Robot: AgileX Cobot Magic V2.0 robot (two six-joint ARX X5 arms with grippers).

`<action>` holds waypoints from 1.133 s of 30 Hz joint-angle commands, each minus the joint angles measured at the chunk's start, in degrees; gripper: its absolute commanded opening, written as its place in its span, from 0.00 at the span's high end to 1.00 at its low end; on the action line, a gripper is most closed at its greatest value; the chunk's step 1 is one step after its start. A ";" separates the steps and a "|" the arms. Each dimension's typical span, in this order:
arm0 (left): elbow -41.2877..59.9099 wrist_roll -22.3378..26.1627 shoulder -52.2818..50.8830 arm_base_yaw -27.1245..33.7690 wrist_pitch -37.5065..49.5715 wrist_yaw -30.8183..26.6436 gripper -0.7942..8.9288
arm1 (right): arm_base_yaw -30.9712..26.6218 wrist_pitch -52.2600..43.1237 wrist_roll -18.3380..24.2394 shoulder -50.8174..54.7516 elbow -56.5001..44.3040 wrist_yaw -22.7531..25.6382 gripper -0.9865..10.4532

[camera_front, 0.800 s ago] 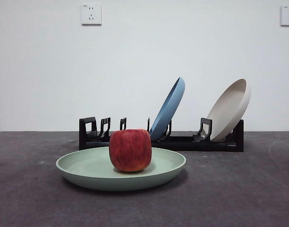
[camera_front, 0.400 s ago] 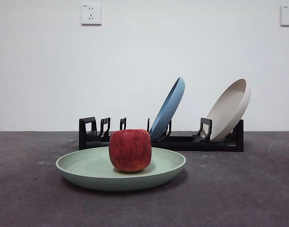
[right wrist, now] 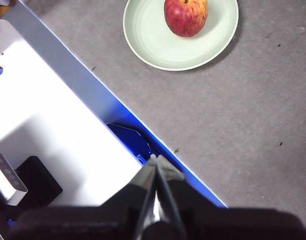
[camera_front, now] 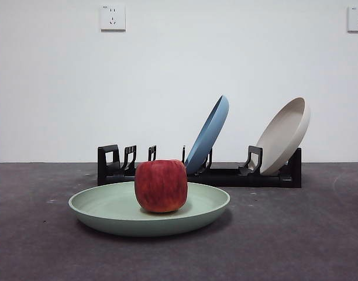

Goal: Take the green plate from the plate rack,put the plate on the table,take the apple from the table,put the apple in the plate

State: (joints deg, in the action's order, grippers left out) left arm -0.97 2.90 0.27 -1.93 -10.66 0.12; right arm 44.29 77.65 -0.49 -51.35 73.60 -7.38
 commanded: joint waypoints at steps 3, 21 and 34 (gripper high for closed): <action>0.74 -0.55 -0.15 0.15 0.04 0.04 0.92 | 0.04 0.74 -0.50 0.15 0.02 0.02 0.91; 0.74 -0.55 -0.15 0.15 0.04 0.04 0.92 | -1.03 0.70 0.92 1.33 0.04 4.13 0.91; 0.74 -0.55 -0.15 0.15 0.04 0.04 0.92 | -29.11 -11.61 2.99 11.63 -1.42 4.26 0.91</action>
State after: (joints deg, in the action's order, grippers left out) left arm -0.97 2.87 0.27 -1.93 -10.66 0.12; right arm 16.73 69.69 1.80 -40.95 73.01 -2.94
